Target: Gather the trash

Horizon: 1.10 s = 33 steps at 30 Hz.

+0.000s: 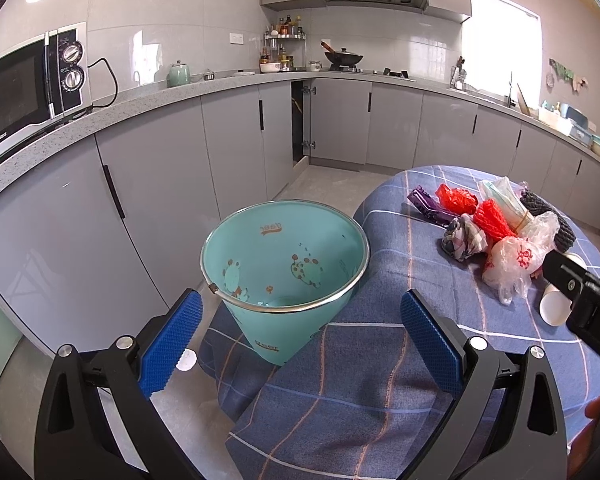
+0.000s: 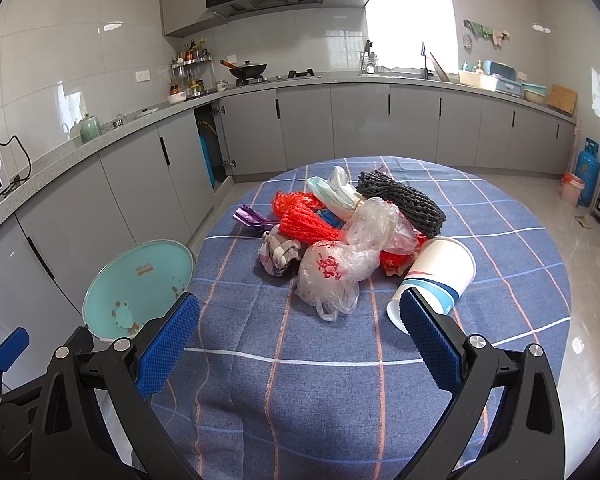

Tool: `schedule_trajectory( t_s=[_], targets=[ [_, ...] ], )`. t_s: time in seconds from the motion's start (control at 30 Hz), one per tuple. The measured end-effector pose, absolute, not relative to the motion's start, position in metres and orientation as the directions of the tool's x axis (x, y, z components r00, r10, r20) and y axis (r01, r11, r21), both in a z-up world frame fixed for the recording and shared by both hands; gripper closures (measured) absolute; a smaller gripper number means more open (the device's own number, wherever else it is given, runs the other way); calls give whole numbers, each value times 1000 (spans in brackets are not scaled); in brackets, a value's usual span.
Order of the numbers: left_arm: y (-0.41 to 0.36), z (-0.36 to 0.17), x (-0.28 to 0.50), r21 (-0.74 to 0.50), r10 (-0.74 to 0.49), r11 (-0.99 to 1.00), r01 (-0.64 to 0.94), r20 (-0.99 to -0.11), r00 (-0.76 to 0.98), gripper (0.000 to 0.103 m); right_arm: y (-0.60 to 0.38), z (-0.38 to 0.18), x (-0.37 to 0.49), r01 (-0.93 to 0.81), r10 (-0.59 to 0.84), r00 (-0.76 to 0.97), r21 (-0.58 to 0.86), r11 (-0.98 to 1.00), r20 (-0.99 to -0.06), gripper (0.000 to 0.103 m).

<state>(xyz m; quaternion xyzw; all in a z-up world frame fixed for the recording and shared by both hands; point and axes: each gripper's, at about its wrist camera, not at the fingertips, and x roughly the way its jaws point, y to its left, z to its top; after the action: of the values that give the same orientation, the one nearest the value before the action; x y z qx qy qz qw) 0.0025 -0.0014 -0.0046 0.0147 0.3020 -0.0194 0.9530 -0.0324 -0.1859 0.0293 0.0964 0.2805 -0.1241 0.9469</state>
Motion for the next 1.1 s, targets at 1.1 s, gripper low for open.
schedule_trajectory(
  t_s=[1.1],
  targets=[
    [-144,-32,75,-8,-283,926,377,-674,682,14,-348,-26,4,418,-44,660,318,851,-750,22]
  ],
)
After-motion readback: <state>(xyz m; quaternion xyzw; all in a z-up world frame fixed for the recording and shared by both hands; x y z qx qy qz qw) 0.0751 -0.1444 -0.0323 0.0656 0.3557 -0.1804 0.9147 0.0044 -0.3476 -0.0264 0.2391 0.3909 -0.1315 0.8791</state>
